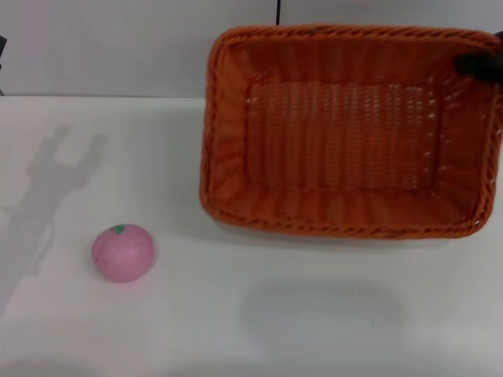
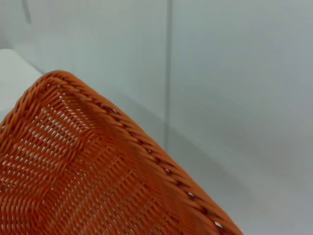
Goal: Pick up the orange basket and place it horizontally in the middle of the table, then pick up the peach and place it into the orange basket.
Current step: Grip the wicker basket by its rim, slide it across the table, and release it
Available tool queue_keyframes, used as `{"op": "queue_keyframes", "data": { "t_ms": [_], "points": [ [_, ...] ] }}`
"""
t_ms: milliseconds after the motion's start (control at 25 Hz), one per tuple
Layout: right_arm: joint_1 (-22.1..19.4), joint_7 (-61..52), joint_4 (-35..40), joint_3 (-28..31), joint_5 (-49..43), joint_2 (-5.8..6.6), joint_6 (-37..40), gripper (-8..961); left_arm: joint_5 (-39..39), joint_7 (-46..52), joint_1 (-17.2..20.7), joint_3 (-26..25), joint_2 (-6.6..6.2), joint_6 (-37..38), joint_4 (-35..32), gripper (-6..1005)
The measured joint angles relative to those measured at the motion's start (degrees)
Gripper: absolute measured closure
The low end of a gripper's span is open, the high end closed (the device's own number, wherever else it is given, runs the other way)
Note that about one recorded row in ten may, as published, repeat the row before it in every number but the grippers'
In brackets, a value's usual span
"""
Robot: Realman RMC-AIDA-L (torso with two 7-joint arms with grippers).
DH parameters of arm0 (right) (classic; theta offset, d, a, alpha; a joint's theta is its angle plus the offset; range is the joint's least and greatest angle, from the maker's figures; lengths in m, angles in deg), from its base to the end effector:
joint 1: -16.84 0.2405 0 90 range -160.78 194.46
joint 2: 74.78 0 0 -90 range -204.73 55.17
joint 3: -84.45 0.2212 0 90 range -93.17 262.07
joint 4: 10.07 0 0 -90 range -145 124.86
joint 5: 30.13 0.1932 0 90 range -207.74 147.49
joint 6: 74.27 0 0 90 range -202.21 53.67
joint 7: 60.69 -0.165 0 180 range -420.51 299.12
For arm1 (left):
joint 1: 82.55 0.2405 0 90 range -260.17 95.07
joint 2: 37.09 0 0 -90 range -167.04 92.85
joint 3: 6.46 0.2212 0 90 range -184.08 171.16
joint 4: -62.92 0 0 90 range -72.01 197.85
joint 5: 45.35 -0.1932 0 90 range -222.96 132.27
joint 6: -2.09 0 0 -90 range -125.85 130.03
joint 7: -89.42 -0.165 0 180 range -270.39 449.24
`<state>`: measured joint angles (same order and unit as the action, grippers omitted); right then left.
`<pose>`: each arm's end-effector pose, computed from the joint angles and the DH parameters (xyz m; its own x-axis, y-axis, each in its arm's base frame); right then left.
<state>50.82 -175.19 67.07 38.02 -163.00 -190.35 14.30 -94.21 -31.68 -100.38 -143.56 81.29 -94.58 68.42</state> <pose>0.1757 0.3652 0.1039 0.9043 -0.3830 -0.1887 -0.4242 -0.7564 -0.4980 -0.2713 0.2709 0.0639 0.0843 -0.0996 0.9914 0.8793 -0.4607 -0.1211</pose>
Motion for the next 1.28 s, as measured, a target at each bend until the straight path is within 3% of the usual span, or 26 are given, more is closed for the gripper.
{"op": "queue_keyframes", "data": {
  "t_ms": [440, 720, 1000, 1240, 1280],
  "points": [
    [6.22, 11.39, -19.25, 1.77, 4.18, 2.23, -6.79, 794, 0.0, 0.8, -0.12, 0.0, 0.01, -0.23, -0.15, 198],
    [8.86, 14.71, -29.14, 2.11, 4.86, 4.26, -9.85, 794, 0.0, 1.37, -0.09, 0.0, 0.0, -0.24, -0.14, 201],
    [8.94, 17.37, -32.64, 1.92, 4.85, 4.25, -14.13, 795, 0.0, 1.4, -0.29, 0.0, 0.0, 0.05, -0.14, 203],
    [8.97, 20.01, -32.79, 2.26, 7.09, 3.8, -17.69, 732, 0.0, 1.41, -0.45, 0.72, 0.0, 0.28, -0.14, 205],
    [8.98, 20.5, -32.79, 2.26, 8.03, 3.78, -17.75, 687, 0.0, 1.41, -0.46, 0.77, 0.0, 0.41, -0.14, 206]
  ]
}}
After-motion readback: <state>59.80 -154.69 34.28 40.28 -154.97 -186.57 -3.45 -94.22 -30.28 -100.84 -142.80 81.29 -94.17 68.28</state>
